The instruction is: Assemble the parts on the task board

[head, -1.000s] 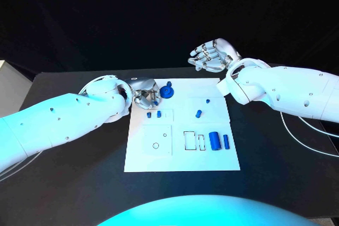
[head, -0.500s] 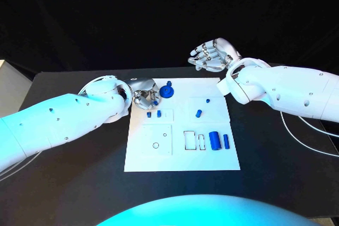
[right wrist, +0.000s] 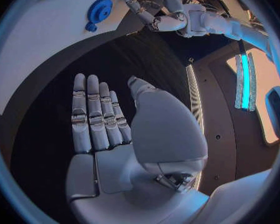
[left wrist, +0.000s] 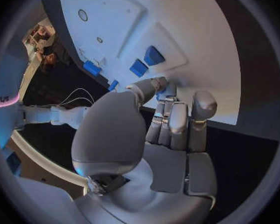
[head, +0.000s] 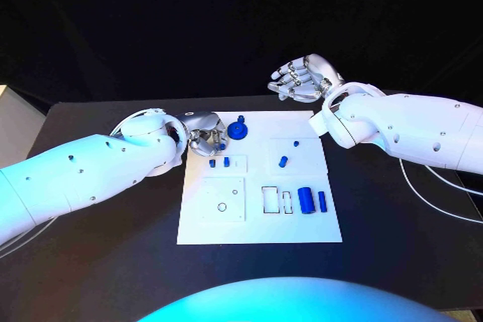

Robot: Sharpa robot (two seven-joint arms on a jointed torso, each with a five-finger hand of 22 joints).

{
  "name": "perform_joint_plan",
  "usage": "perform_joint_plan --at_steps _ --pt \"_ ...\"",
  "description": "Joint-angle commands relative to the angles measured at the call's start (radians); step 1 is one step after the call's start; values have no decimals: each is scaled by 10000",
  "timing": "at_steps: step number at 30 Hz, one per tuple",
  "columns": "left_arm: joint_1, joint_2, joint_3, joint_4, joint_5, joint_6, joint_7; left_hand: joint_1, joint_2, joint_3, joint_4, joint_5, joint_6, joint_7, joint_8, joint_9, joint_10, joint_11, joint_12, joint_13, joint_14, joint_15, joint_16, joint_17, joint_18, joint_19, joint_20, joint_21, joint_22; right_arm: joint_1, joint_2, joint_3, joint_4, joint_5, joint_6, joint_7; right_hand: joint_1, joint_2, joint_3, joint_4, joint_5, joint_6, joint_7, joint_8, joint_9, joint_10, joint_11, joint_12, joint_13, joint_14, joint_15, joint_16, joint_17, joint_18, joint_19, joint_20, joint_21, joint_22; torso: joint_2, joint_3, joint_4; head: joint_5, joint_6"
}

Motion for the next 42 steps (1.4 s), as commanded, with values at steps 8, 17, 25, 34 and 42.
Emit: perform_joint_plan --at_steps 8,17,25,34,42 --pt "-1 -39 6 -60 -6 -9 -82 -60 -111 -12 -11 -13 -429 -36 -328 -110 -55 -54 -48 85 -78 -2 61 -41 4 -13 10 -69 -16 -12 -5 1 6 -29 56 113 -59 -52 36 -25 40 -37 68 -102 -43 -9 41 -41 -145 -54 106 -145 -69 48 -57 106 -75 -149 1 6 -3 -5 -5" --pt "-2 -160 53 -106 -5 -161 -113 -56 -128 -2 -10 -9 -597 -50 -446 -154 -54 -59 -63 115 -95 -8 55 -78 8 -21 4 -89 -30 -15 -75 0 8 -224 250 -9 510 -166 299 -299 -65 118 -11 -62 -50 58 -23 -18 -474 142 43 -236 -151 69 75 60 -2 -431 -3 2 -6 -14 18" --pt "-2 -539 163 39 512 -635 152 19 -51 65 -24 -3 -386 30 -364 -117 -34 -41 -60 165 -181 -6 3 -281 36 -99 -7 -174 -120 -17 -329 -4 46 -1357 876 -337 1249 -450 1223 -870 -161 802 -366 -3 -99 949 -466 -231 -1142 2596 -722 817 407 42 2222 -846 1416 43 -8 -1 -4 -37 106" --pt "2 -1364 384 508 4441 -1324 1063 72 77 183 -45 28 231 219 -85 -21 -286 208 -69 317 -1199 174 -763 -2091 354 -1233 114 -1283 -1283 -24 -864 -28 341 -3513 1729 -852 992 -762 2167 -1422 -112 1377 -602 -143 -191 1963 -754 -989 -1206 3707 -1062 2946 1974 -33 2857 -1260 3229 1439 -18 10 -1 -166 272" --pt "-7 -2245 445 1132 9024 -914 2734 -94 170 4 134 6 14 339 -114 -52 -826 358 -107 277 -2868 298 -2487 -4890 622 -2455 233 -2807 -2604 -116 -1442 -79 986 -6458 2506 -1877 504 -1046 2625 -1635 -216 1465 -681 -231 -116 2304 -816 -1516 -1154 3814 -1088 6652 4597 -626 3340 -1286 8039 5999 -11 -10 -8 -363 450"
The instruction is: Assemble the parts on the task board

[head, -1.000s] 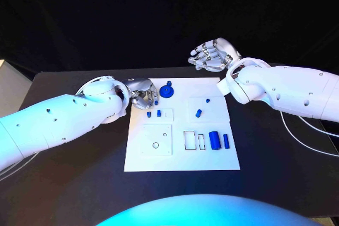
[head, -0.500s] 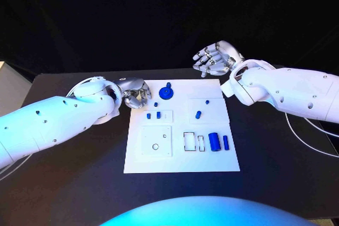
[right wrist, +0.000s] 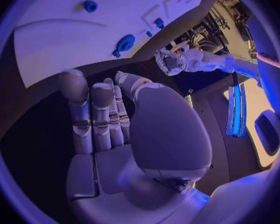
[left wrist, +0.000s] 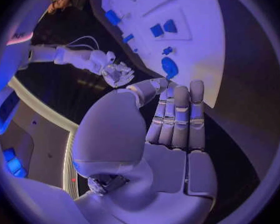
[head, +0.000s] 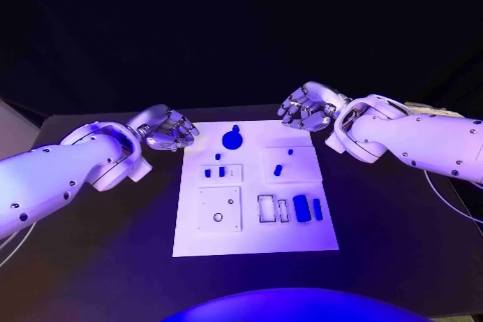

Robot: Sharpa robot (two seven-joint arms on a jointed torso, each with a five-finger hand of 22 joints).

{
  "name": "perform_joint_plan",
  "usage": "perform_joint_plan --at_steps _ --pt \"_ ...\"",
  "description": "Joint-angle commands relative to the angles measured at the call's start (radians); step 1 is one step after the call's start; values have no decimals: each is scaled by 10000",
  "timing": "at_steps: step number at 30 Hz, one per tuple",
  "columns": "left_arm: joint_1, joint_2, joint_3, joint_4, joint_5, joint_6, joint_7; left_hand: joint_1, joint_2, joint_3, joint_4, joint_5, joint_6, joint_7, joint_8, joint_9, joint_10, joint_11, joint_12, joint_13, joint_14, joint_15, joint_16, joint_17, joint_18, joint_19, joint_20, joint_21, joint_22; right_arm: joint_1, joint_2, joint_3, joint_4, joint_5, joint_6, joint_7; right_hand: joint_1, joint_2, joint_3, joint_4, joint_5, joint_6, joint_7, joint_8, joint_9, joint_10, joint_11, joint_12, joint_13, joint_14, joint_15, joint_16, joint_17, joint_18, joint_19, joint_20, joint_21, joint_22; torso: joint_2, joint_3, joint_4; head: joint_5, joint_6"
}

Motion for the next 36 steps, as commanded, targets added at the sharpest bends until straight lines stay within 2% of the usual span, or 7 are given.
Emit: perform_joint_plan --at_steps 1,3,12,17,26,33,36 --pt "-10 -244 17 283 4051 279 1588 -58 56 -122 83 -4 -97 27 20 -9 -118 8 -31 -36 -166 33 -249 -159 71 -132 20 -218 -133 -58 -165 -27 277 -2746 1050 -1016 -134 -28 49 39 -100 17 -48 -62 14 47 4 -87 9 391 -50 568 412 -168 133 4 573 555 0 -8 5 -91 78" --pt "-21 -401 18 438 4822 524 1878 -78 58 -195 113 -4 -107 25 33 -4 -141 20 -26 -46 -217 41 -334 -203 70 -165 33 -319 -195 -92 -260 -48 426 -3377 1257 -1332 -241 -99 108 57 -185 18 -81 -74 51 36 4 -235 4 432 -32 1350 928 -277 212 22 1427 1377 -9 -11 10 -155 129" --pt "-175 -1091 19 1266 6599 1041 2749 -442 -112 -911 553 -36 -300 34 75 26 -330 80 -74 -159 -608 144 -857 -469 66 -319 171 -1268 -828 -304 -671 -98 1098 -5334 1399 -2528 -540 -272 -115 167 -472 -49 -126 -156 119 -357 65 -535 -59 547 43 3041 2058 -455 342 105 2834 2743 -4 -22 9 -302 288" --pt "-221 -1282 19 1439 6823 1065 2880 -434 -105 -947 579 -32 -303 35 87 31 -332 80 -71 -167 -609 145 -875 -482 66 -291 173 -1333 -880 -381 -763 -108 1256 -5683 1335 -2805 -596 -274 -485 174 -526 -127 -95 -238 118 -545 96 -518 -50 531 70 3467 2290 -490 354 148 3187 3097 -4 -26 21 -368 368" --pt "-243 -1401 19 1501 6916 987 2916 -404 -75 -990 615 -24 -293 43 114 41 -334 82 -66 -180 -608 145 -901 -501 67 -240 173 -1429 -957 -598 -704 -117 1383 -5900 1268 -3016 -525 -211 -744 237 -524 -114 -57 -291 119 -561 122 -472 -21 523 78 3855 2494 -517 367 188 3484 3396 15 -16 14 -322 396" --pt "-246 -1418 19 1489 6923 871 2887 -376 -56 -997 621 -20 -297 55 120 43 -329 85 -60 -184 -605 144 -910 -508 69 -214 170 -1459 -984 -801 -460 -118 1331 -6006 1025 -3201 -268 -73 -348 327 -449 235 -147 -173 189 -321 50 -433 -7 482 37 4057 2497 -525 358 184 3676 3604 22 -3 6 -311 371" --pt "-246 -1422 19 1487 6921 849 2872 -360 -48 -1000 623 -17 -304 62 120 43 -328 88 -57 -186 -604 144 -916 -513 69 -201 169 -1475 -997 -864 -366 -117 1306 -6020 1019 -3224 -196 -10 -142 352 -443 358 -178 -127 220 -202 16 -419 -4 475 11 4136 2511 -537 366 166 3777 3708 21 -15 29 -317 348"
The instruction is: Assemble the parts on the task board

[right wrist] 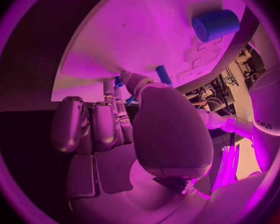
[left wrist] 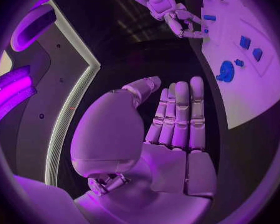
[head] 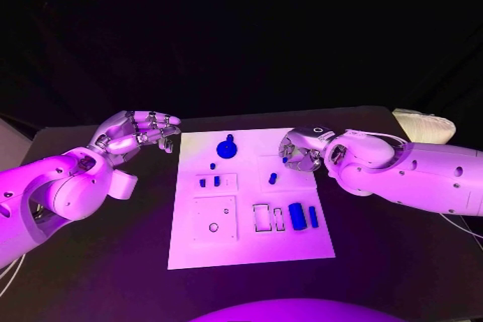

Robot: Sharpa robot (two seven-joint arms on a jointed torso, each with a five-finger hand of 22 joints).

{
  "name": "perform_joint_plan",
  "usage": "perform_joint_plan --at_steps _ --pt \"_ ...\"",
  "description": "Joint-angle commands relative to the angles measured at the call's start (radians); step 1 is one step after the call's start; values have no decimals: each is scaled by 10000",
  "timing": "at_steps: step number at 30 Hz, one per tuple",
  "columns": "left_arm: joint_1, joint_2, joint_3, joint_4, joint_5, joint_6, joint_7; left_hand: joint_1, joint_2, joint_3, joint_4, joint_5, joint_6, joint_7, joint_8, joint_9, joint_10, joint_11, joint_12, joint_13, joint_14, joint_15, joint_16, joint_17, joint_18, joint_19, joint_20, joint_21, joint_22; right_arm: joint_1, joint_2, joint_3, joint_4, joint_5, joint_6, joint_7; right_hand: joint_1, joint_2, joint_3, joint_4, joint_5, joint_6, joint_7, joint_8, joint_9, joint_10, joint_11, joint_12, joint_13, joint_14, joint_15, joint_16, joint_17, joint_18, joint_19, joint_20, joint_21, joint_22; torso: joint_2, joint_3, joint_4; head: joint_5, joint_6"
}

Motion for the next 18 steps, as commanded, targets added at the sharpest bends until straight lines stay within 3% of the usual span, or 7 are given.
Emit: perform_joint_plan --at_steps 1,13,18 --pt "-2 -3 9 25 168 30 176 12 82 -50 7 -16 -52 -2 36 8 -61 0 -19 -14 -52 -14 -60 -11 72 67 -1 -75 -16 -93 107 -17 -30 -310 -45 -221 174 109 298 -5 34 212 -32 114 49 206 -41 70 -11 472 -9 126 14 -160 107 29 164 131 0 -1 23 -12 -41" --pt "-3 -27 8 6 115 -102 83 11 83 -131 90 -54 -176 60 -5 -12 -135 48 -40 -47 -34 19 -88 -39 65 158 14 -199 -120 -213 295 -16 -108 -310 -65 -259 341 381 1015 -189 65 592 -138 335 238 647 -172 77 32 450 -113 359 23 -213 139 -57 503 487 -6 7 -2 -7 -90" --pt "-3 -29 8 -1 104 -94 47 20 82 -137 93 -56 -190 65 -9 -14 -147 52 -42 -51 -33 22 -91 -42 65 167 15 -214 -132 -223 320 -16 -112 -378 4 -333 470 603 1263 -502 77 803 -201 542 426 973 -273 115 116 440 -197 469 21 -270 201 -129 819 798 -1 11 0 -15 -113"
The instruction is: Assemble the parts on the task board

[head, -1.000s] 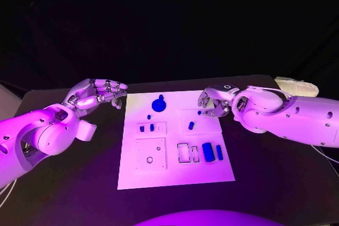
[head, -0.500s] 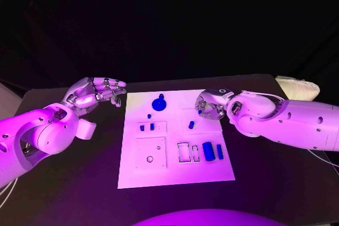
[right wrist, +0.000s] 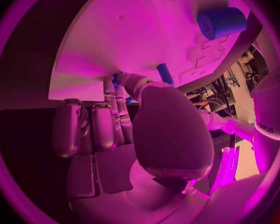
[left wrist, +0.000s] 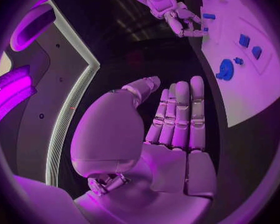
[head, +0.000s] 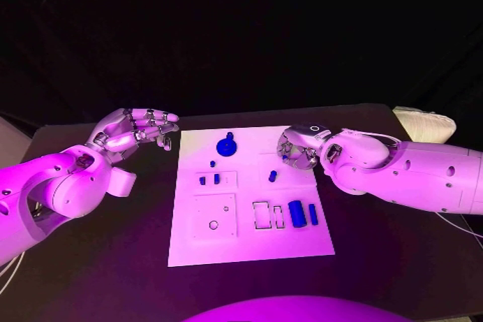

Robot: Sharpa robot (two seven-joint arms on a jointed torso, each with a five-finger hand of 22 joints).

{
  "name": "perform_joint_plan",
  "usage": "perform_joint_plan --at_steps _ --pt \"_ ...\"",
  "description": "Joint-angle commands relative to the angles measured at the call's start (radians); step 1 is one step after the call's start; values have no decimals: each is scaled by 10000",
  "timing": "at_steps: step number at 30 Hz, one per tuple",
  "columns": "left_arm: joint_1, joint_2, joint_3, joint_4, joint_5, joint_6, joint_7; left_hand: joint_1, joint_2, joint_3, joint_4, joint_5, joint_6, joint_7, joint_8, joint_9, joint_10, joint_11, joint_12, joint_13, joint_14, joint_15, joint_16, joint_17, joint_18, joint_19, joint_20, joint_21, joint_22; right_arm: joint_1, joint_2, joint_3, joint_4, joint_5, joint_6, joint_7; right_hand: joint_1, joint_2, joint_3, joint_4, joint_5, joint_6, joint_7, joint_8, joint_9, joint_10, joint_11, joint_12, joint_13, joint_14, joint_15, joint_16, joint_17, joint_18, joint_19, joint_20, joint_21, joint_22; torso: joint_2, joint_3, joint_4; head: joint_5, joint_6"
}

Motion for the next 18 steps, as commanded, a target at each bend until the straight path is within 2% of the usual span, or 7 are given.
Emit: perform_joint_plan --at_steps 1,10,18 --pt "-1 2 9 11 58 -8 48 29 79 -49 0 -59 -64 -2 -12 -15 -89 -15 -46 -17 -33 25 -51 -15 64 91 6 -76 -22 -85 69 -54 4 -205 315 -105 158 288 126 -181 79 120 -12 101 82 294 -164 82 55 415 -84 50 2 -129 183 -94 154 144 3 5 -4 -9 -15" --pt "-1 -9 8 -9 33 14 -12 38 76 -58 5 -60 -83 6 -18 -18 -104 -8 -49 -22 -33 30 -56 -19 63 103 9 -94 -36 -95 88 -53 44 -677 228 -548 173 358 422 -502 -20 134 -38 228 255 522 -210 68 164 405 -125 134 -9 -191 251 -144 465 446 -1 14 -1 -21 -54" --pt "-4 -11 7 -40 27 5 -40 48 77 -64 9 -60 -96 13 -22 -20 -116 -3 -51 -25 -32 33 -59 -22 63 114 11 -108 -48 -99 67 -49 165 -868 -561 -690 155 344 645 -671 -191 123 -26 271 339 593 -209 33 229 409 -128 216 27 -227 290 -152 644 620 -3 16 -5 -41 -48"
